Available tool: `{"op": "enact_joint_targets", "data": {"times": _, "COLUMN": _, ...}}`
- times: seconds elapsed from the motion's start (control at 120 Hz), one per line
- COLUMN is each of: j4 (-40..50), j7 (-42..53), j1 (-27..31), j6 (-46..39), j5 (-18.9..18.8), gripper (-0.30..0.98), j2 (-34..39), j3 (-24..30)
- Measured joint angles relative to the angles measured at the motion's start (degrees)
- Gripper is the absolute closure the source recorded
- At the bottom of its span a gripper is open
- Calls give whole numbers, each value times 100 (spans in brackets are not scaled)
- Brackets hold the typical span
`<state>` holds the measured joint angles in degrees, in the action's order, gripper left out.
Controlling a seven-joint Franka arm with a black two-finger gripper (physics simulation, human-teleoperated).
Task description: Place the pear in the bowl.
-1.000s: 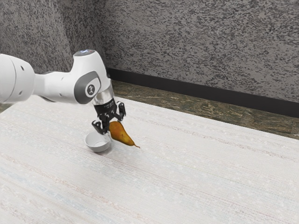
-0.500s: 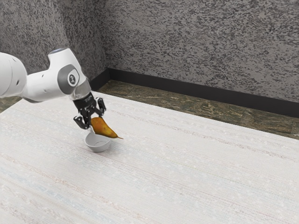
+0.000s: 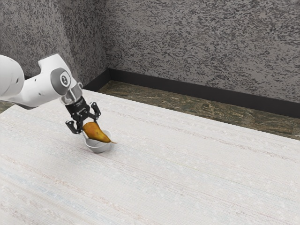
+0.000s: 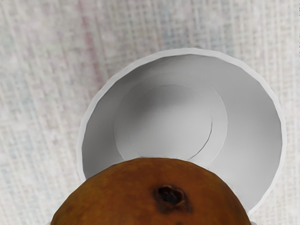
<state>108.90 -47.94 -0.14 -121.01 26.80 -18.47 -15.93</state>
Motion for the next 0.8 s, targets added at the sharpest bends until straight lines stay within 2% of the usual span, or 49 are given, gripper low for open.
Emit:
{"op": "enact_joint_targets", "data": {"times": 0.167, "j4": -83, "j7": 284, "j1": 4, "j6": 58, "j5": 33, "gripper": 12, "j2": -15, "j3": 9}}
{"op": "enact_joint_targets", "data": {"times": 0.342, "j4": -101, "j7": 508, "j1": 4, "j6": 92, "j5": 43, "gripper": 5, "j2": -4, "j3": 13}}
{"op": "enact_joint_targets", "data": {"times": 0.425, "j4": -66, "j7": 568, "j1": -62, "j6": 217, "j5": -23, "gripper": 4, "j2": 422, "j3": 24}}
{"op": "enact_joint_targets", "data": {"times": 0.65, "j4": -23, "j7": 504, "j1": -842, "j6": 1114, "j5": -1224, "gripper": 1, "j2": 2440, "j3": 169}}
{"op": "enact_joint_targets", "data": {"times": 0.717, "j4": -405, "j7": 491, "j1": -813, "j6": 1518, "j5": -1678, "gripper": 1, "j2": 2684, "j3": 385}}
{"op": "enact_joint_targets", "data": {"times": 0.8, "j4": -947, "j7": 536, "j1": -817, "j6": 2142, "j5": -2001, "gripper": 1, "j2": 2785, "j3": 560}}
